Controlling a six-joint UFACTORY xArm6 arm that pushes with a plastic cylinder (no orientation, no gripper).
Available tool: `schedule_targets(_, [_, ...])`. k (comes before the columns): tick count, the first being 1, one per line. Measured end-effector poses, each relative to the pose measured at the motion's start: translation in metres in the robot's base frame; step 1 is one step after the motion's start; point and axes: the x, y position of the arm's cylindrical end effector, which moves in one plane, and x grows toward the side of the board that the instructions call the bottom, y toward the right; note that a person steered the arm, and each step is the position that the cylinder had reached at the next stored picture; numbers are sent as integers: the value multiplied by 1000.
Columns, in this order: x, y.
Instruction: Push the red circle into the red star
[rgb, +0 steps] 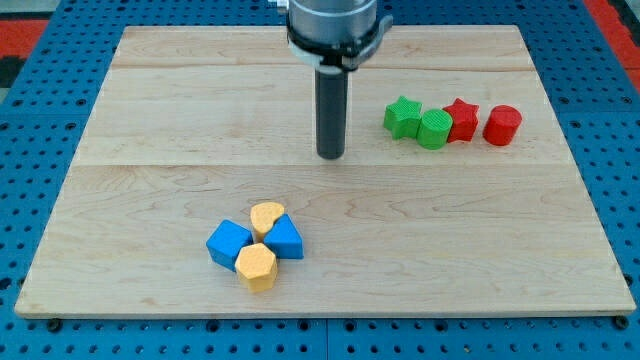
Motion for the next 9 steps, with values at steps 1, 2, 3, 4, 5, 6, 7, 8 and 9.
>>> schedule_targets(1, [24,96])
schedule_targets(2, [24,167])
schedule_targets(3, [22,237])
schedule_targets(4, [9,271])
schedule_targets(5, [9,276])
schedule_targets(6, [9,276])
schedule_targets(7, [0,285])
schedule_targets(8, [-14,287])
schedule_targets(9, [-34,258])
